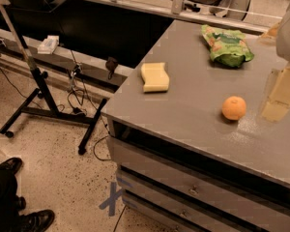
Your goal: Move orange near sponge
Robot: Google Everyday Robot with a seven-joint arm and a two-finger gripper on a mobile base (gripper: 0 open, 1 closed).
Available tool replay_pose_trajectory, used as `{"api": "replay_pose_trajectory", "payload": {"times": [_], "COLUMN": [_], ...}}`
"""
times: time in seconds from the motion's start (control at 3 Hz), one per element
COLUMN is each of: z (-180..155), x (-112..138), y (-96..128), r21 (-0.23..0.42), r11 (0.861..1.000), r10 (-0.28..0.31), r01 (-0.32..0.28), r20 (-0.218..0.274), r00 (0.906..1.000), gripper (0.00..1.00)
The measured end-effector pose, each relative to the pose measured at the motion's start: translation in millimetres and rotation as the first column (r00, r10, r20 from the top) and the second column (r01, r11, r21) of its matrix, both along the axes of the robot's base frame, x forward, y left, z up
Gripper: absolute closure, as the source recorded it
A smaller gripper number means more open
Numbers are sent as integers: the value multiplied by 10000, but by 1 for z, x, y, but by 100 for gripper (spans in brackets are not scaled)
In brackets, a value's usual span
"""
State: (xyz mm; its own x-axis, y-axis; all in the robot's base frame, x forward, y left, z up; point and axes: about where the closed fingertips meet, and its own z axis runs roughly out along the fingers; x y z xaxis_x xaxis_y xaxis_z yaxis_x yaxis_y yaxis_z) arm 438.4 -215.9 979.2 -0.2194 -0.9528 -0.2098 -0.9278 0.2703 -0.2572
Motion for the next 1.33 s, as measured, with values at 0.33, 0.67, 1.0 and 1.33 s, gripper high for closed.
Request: {"api": "replay_pose_trajectory", "payload": {"times": [0.33,0.67,1.0,1.33], "z": [-2,-11,-31,-52], "x": [6,25,47,53], "y": [-5,-19,-32,-37], "r21": [95,380,984,1570], "r11": [10000,9991,9926,9775], "r10": [-22,-173,-722,-1372], "r01": [21,164,714,1409], "r20": [116,251,50,-341], "r00": [9999,9995,9974,9900], "gripper": [0,0,0,0]}}
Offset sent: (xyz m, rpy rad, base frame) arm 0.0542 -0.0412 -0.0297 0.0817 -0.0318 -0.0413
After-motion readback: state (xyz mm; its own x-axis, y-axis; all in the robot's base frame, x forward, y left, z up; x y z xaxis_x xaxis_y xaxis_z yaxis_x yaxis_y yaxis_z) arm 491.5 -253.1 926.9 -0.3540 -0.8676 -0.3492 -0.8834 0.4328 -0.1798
